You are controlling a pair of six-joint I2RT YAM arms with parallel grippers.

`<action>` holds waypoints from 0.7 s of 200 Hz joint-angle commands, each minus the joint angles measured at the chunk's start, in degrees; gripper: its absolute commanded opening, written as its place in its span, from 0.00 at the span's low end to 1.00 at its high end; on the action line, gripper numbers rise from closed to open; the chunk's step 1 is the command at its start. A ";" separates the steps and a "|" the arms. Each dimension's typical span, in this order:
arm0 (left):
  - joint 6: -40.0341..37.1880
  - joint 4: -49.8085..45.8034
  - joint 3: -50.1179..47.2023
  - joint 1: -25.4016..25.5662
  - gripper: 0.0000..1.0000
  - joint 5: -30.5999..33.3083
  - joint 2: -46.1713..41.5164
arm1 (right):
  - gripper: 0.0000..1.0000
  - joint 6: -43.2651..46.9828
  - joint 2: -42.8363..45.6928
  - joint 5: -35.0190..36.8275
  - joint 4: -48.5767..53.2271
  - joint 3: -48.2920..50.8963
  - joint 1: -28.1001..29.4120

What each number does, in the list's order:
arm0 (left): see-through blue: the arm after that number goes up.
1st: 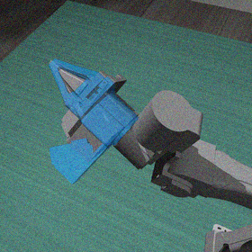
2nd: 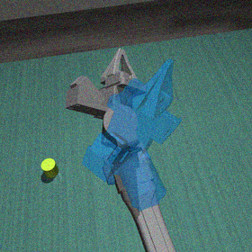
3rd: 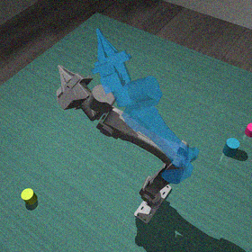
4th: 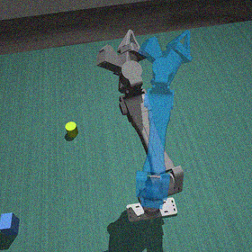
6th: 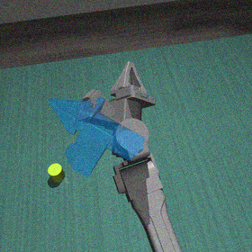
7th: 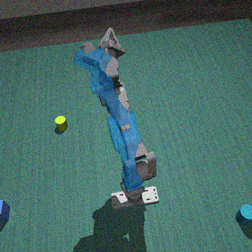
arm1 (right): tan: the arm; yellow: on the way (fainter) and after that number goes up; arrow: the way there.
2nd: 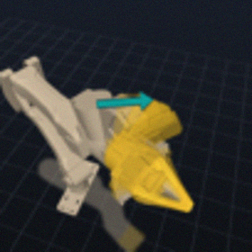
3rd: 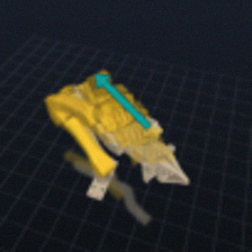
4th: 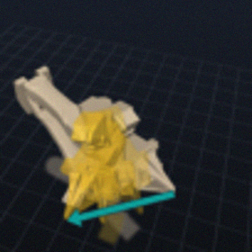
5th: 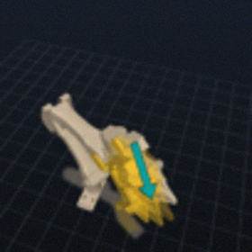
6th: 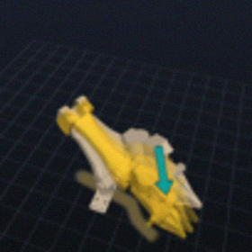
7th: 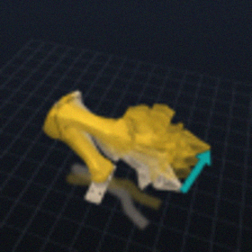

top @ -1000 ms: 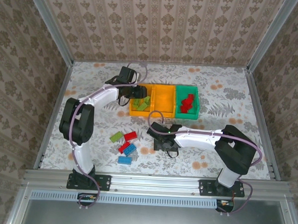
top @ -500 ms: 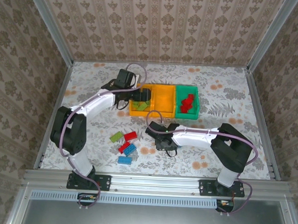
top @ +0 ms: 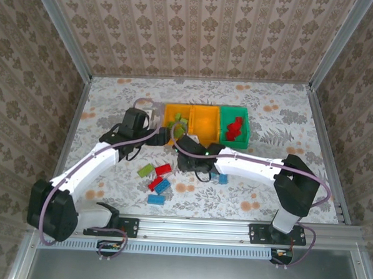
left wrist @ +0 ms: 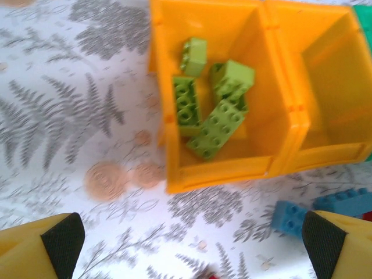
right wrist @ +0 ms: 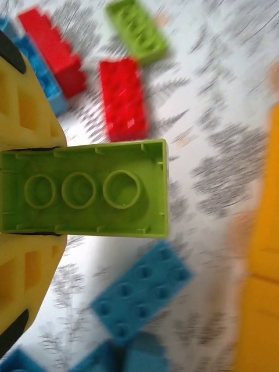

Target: Sort the legos into containers by color

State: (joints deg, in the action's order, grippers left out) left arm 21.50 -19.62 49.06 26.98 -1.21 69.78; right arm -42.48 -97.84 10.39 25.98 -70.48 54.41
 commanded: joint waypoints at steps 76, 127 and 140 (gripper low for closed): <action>8.39 -7.62 -15.53 -0.44 0.92 1.76 -8.27 | 0.24 8.08 -18.86 -14.36 -2.95 -25.88 -13.86; 6.47 -9.75 -18.67 -0.51 0.88 -0.27 -10.85 | 0.34 6.48 -24.76 -15.75 -0.31 -32.09 -15.06; 6.88 -9.65 -19.41 -0.45 0.86 -0.85 -10.81 | 0.37 6.41 -24.76 -15.65 -0.19 -32.09 -15.04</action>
State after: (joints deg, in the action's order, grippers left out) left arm 27.86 -27.33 31.44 26.87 -0.21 59.51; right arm -35.94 -121.93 -3.57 23.33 -100.51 39.42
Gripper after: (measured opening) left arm 0.874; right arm 0.349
